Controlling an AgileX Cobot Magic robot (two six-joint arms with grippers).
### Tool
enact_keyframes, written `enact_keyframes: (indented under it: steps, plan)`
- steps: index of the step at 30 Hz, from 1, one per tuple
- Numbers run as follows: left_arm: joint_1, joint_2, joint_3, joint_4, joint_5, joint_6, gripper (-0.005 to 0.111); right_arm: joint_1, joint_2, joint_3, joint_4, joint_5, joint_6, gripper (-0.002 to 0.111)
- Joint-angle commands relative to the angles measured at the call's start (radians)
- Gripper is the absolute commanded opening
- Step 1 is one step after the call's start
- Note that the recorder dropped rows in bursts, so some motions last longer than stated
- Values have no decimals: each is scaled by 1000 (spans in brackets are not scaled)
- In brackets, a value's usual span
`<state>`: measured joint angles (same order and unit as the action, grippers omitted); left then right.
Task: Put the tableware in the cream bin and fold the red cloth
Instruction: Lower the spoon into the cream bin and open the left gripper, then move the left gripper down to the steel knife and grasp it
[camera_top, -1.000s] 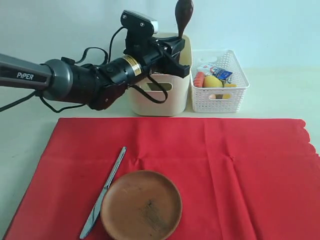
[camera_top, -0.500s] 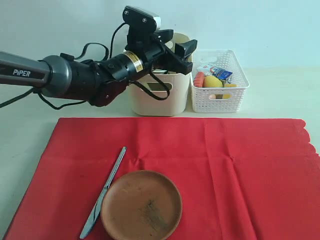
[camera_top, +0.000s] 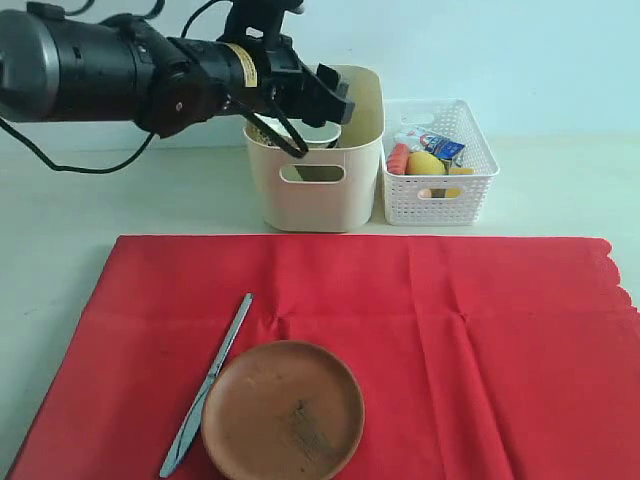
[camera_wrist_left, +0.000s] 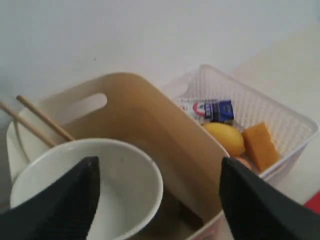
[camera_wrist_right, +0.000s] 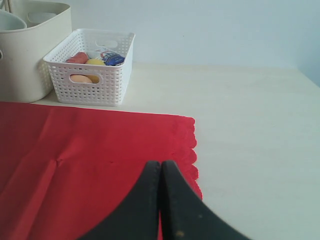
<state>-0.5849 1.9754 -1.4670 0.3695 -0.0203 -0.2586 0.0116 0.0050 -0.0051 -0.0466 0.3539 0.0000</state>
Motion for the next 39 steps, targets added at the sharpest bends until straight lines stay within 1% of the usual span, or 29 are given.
enact_keyframes:
  steps: [1,5,10,13,16,23,26,30,33,36,39]
  plan:
    - [-46,-69,-3,-5,213,54,66,-6,-5,5,-3,-12,0,0]
    - [-75,-94,-3,-5,372,99,66,-6,-5,5,-3,-12,0,0]
    - [-76,-101,-3,-16,557,100,66,-6,-5,5,-3,-12,0,0]
    - [-76,-101,-2,-20,651,102,66,-6,-5,5,-3,-12,0,0]
    - [-76,-103,17,-20,704,122,66,-6,-5,5,-3,-12,0,0]
    - [-55,-105,89,-18,767,124,66,-6,-5,5,-3,-12,0,0]
    - [-41,-110,125,-43,791,124,66,-6,-5,5,-3,-12,0,0]
    - [4,-129,166,-127,793,120,66,-6,-5,5,-3,-12,0,0]
    - [34,-146,197,-157,793,128,66,-6,-5,5,-3,-12,0,0]
    - [64,-157,224,-213,793,183,66,-6,-5,5,-3,-12,0,0]
    - [101,-172,242,-350,795,316,66,-6,-5,5,-3,-12,0,0]
